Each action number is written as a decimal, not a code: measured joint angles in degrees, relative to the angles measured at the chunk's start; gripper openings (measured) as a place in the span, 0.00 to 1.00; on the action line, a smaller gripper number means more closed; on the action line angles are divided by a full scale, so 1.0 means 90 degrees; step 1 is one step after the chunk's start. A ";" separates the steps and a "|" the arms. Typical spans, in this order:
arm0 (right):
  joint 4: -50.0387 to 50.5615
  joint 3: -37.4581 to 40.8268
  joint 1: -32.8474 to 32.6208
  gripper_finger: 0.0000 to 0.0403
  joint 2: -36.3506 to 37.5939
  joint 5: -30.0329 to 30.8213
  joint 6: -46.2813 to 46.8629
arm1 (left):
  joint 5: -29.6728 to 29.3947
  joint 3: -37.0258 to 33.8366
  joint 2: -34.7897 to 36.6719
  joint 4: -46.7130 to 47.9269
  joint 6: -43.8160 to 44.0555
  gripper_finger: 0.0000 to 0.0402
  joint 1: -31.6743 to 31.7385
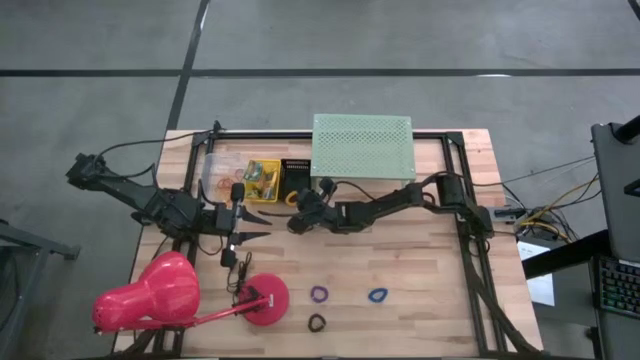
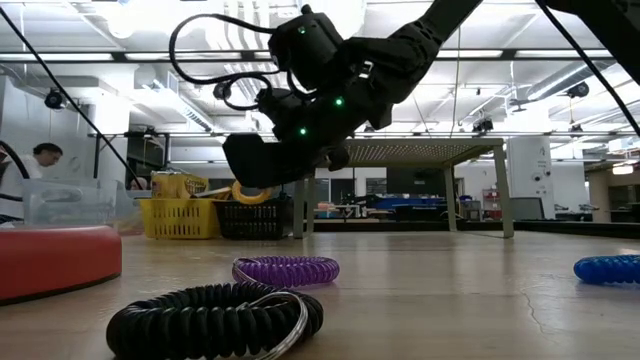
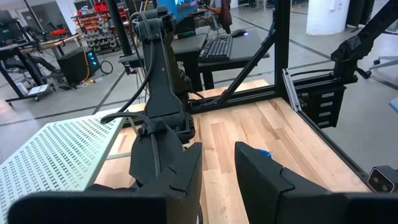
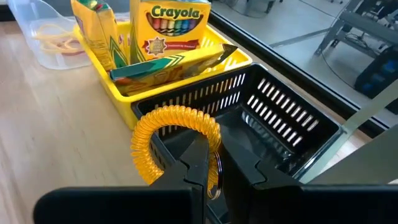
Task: Pick & Place Office Desk Supplies
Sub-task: Put the yellow spring rubber band into the black bin
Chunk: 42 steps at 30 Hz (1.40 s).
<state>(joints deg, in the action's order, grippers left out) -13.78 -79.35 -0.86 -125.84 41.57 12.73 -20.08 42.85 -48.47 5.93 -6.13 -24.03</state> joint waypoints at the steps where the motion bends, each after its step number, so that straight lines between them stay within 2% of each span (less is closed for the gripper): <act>1: -0.0029 0.0000 0.0000 0.06 0.0000 0.0009 0.0002 | 0.0000 0.0000 0.0000 0.0001 0.0000 0.25 0.0000; 7: -0.0581 0.0010 0.0007 0.06 0.0000 0.0082 0.0059 | 0.0000 0.0000 0.0000 0.0008 0.0000 0.25 -0.0002; 12: -0.0500 0.0010 0.0027 0.06 0.0000 0.1090 0.0048 | 0.0000 0.0000 0.0000 0.0008 0.0000 0.25 0.0000; 14: -0.0350 0.0010 0.0036 0.06 0.0000 0.1256 0.0036 | 0.0000 0.0000 0.0000 0.0008 0.0000 0.25 0.0000; 21: -0.0052 0.0014 0.0068 0.06 0.0007 0.0621 0.0019 | 0.0000 0.0000 0.0000 0.0010 0.0000 0.25 0.0000; 33: 0.0036 0.0027 0.0070 0.06 0.0012 0.0562 0.0007 | 0.0000 0.0000 0.0000 0.0009 0.0000 0.24 0.0000; 42: 0.0036 0.0027 0.0070 0.24 0.0012 0.0538 0.0028 | 0.0000 0.0000 0.0000 0.0010 0.0000 0.24 -0.0001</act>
<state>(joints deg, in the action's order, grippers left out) -13.45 -79.11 -0.23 -125.73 46.41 12.98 -20.08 42.85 -48.47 6.02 -6.13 -24.04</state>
